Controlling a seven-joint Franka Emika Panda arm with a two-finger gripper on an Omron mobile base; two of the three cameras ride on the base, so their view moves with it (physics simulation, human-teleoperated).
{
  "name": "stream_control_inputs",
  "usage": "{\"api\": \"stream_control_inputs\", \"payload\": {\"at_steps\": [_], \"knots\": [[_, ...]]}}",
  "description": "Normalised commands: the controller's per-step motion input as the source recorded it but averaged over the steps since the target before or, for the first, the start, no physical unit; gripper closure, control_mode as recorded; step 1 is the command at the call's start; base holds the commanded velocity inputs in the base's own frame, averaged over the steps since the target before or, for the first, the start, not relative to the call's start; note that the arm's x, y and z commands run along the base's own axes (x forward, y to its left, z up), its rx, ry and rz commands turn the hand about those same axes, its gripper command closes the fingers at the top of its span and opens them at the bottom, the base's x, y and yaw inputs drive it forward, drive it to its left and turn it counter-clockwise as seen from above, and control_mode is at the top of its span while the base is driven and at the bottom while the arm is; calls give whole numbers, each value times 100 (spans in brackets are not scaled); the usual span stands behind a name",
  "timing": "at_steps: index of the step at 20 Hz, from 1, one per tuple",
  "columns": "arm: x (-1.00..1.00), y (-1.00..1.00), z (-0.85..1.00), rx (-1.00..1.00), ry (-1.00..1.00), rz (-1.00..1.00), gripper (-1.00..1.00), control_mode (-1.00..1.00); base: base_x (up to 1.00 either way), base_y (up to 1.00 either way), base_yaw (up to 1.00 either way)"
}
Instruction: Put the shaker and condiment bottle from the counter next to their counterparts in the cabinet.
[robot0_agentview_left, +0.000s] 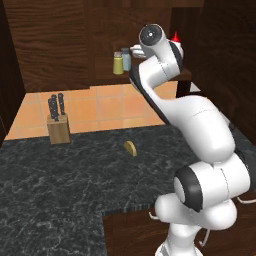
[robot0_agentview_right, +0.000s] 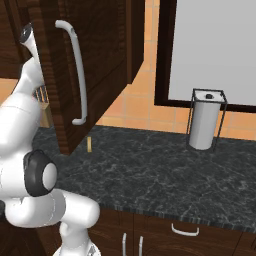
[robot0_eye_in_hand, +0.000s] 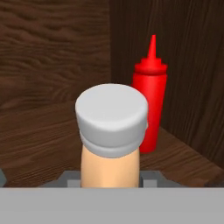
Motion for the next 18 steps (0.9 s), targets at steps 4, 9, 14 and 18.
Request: {"api": "stream_control_inputs", "payload": {"at_steps": [4,9,14,18], "knots": [[31,0,-9,0,0,0,100,-100,0,0,0],[24,-4,-7,0,0,-1,100,-100,0,0,0],[20,-5,-12,0,0,-1,100,-100,0,0,0],[33,-9,-11,0,0,-2,100,-100,0,0,0]]}}
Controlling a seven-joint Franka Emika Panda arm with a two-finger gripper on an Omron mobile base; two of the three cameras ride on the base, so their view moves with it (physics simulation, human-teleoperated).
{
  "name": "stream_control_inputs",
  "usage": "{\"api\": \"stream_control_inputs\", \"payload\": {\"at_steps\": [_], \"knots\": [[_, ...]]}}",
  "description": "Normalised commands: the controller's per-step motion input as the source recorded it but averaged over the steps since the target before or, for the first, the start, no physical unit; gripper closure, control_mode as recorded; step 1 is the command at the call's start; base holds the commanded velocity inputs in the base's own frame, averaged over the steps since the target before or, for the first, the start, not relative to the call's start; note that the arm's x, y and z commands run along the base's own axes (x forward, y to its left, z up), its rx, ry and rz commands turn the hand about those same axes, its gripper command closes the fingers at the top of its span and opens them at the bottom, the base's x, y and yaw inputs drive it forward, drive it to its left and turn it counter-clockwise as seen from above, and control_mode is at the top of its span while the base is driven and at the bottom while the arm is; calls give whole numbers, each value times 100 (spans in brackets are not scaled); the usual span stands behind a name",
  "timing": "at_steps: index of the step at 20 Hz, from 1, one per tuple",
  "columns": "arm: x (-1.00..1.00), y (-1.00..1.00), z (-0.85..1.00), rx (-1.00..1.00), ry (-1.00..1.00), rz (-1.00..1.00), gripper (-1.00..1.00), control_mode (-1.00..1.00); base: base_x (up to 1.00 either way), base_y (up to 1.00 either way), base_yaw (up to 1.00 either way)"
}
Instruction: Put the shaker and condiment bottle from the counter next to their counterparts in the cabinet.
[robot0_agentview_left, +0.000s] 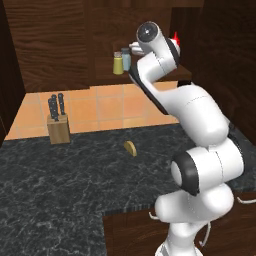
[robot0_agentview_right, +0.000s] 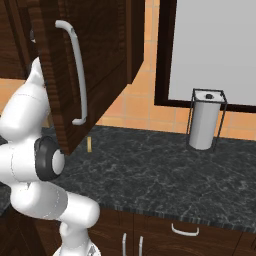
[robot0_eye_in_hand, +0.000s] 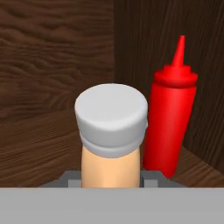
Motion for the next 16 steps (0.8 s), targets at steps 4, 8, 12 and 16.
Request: {"api": "stream_control_inputs", "payload": {"at_steps": [4,8,12,16], "knots": [[31,-10,-12,0,0,-1,100,-100,0,0,0],[8,-1,-26,0,-2,0,-100,-100,0,0,0],[0,0,-17,0,-3,0,-100,-100,0,0,0],[-9,0,0,0,-6,0,-100,-100,0,0,0]]}}
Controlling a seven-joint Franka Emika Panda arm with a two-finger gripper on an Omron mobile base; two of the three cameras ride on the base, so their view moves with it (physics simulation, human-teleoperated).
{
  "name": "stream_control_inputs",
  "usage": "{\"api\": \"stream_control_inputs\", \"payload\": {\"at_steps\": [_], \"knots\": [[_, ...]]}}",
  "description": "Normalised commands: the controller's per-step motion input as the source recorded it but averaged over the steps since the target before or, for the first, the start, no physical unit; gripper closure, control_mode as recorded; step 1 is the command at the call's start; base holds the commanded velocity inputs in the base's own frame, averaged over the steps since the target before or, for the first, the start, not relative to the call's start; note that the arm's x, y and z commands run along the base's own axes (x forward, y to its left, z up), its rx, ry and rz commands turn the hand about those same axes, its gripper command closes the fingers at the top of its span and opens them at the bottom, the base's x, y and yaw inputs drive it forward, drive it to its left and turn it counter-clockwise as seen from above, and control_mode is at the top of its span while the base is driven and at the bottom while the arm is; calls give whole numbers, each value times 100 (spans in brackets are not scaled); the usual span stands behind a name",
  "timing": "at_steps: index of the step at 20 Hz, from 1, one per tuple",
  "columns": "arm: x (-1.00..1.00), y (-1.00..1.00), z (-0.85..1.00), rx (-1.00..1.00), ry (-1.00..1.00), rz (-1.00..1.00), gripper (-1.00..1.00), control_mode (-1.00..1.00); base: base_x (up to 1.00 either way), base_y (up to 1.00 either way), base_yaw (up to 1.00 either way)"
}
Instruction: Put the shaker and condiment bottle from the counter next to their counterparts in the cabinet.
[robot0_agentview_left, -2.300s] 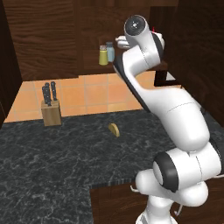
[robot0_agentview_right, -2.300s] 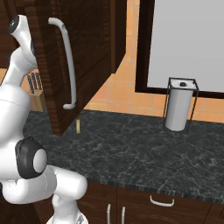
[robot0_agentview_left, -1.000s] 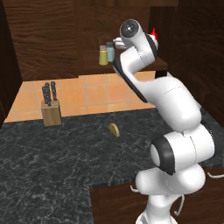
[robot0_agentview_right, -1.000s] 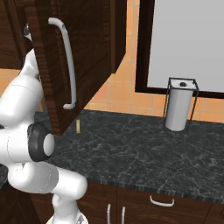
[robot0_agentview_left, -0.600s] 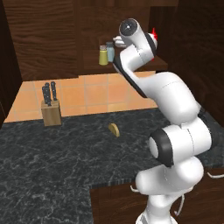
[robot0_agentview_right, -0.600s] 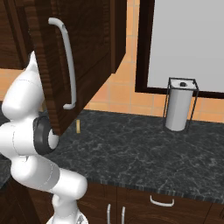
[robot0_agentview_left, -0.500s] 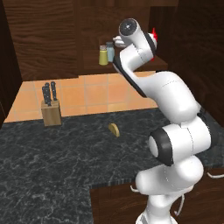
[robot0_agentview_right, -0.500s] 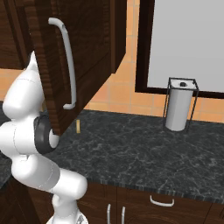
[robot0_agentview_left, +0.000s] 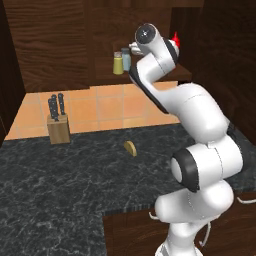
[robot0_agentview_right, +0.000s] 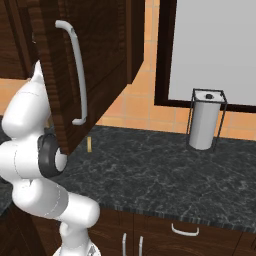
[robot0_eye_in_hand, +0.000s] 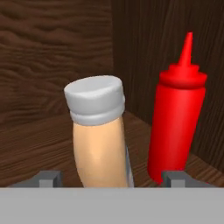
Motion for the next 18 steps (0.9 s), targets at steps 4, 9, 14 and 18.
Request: {"api": "stream_control_inputs", "payload": {"at_steps": [4,9,14,18], "knots": [[-44,0,4,0,-8,0,-100,-100,0,0,0],[-72,3,15,0,-9,-1,-100,-100,0,0,0],[-94,4,24,1,-10,-3,-100,-100,0,0,0],[-90,10,21,3,-7,-2,-100,-100,0,0,0]]}}
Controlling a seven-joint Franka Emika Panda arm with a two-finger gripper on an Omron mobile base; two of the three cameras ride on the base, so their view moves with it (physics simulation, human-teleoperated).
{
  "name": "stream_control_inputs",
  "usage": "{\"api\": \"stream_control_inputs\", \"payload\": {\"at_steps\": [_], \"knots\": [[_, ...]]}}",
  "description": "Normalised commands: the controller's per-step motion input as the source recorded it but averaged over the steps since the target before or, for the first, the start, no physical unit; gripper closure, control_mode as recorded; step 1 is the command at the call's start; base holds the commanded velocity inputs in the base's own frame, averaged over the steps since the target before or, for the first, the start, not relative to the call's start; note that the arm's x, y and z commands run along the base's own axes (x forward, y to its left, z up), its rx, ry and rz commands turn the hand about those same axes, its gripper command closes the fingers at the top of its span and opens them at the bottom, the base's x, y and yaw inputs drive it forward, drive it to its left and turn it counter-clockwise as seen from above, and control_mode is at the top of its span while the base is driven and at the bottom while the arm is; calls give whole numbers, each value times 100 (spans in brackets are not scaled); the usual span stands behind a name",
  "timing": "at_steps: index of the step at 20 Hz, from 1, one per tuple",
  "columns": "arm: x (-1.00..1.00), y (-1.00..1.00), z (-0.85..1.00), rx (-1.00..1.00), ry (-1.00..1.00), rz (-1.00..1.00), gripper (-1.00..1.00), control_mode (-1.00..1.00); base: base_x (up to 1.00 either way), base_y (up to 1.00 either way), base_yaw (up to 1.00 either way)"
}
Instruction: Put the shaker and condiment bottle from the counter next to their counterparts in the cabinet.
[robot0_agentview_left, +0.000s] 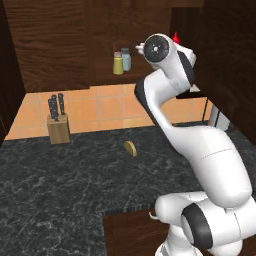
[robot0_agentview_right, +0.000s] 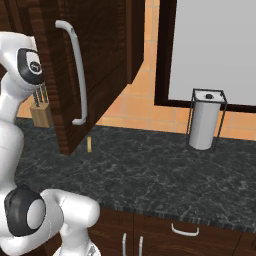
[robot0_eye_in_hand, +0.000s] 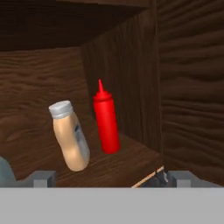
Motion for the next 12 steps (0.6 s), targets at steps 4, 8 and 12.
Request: {"api": "stream_control_inputs", "payload": {"at_steps": [4,8,12], "knots": [[-84,21,12,6,-1,0,-100,-100,0,0,0],[-88,39,4,8,-1,0,-100,-100,0,0,0],[-100,45,4,3,-7,0,-100,-100,0,0,0]]}}
